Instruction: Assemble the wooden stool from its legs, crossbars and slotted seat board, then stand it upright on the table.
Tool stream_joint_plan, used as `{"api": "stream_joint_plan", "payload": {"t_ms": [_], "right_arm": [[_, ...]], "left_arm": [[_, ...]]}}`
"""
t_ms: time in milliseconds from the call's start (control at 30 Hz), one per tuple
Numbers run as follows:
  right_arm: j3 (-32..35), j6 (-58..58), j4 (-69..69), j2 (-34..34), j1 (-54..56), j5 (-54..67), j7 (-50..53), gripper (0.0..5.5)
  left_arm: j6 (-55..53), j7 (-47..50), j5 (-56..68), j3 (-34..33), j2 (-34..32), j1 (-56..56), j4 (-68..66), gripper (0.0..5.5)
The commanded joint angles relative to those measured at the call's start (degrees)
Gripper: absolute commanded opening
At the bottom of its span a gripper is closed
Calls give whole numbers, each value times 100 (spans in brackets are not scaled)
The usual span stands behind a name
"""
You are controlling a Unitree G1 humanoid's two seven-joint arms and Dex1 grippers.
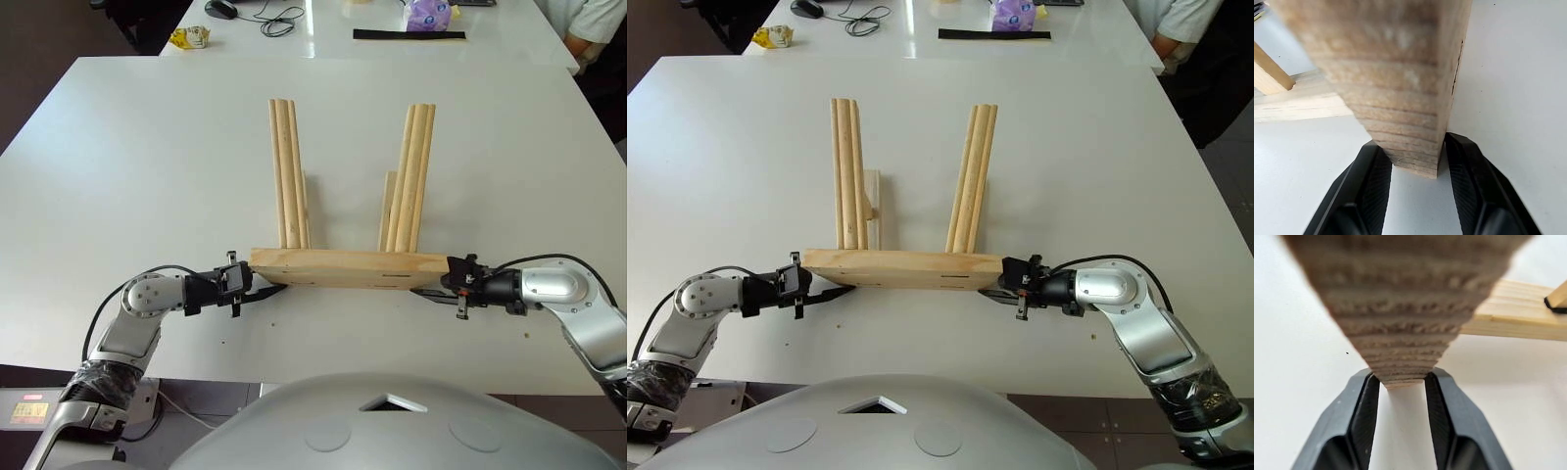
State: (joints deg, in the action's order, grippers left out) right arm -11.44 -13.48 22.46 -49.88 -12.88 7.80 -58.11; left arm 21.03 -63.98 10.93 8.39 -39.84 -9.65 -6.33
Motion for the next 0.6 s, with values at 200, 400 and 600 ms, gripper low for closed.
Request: {"api": "stream_joint_plan", "payload": {"t_ms": [200, 400, 600], "right_arm": [[235, -604, 728, -247, -335, 582, -247, 135], [1474, -2428, 1967, -654, -642, 1969, -179, 135], [3114, -4141, 2513, -1048, -526, 4614, -384, 135]], "left_arm": [[-601, 46, 366, -158, -117, -206, 903, 165], [-2970, 354, 1565, -1087, -792, -892, 2974, 165], [-5848, 544, 3724, -2147, -1779, -1074, 4684, 165]]}}
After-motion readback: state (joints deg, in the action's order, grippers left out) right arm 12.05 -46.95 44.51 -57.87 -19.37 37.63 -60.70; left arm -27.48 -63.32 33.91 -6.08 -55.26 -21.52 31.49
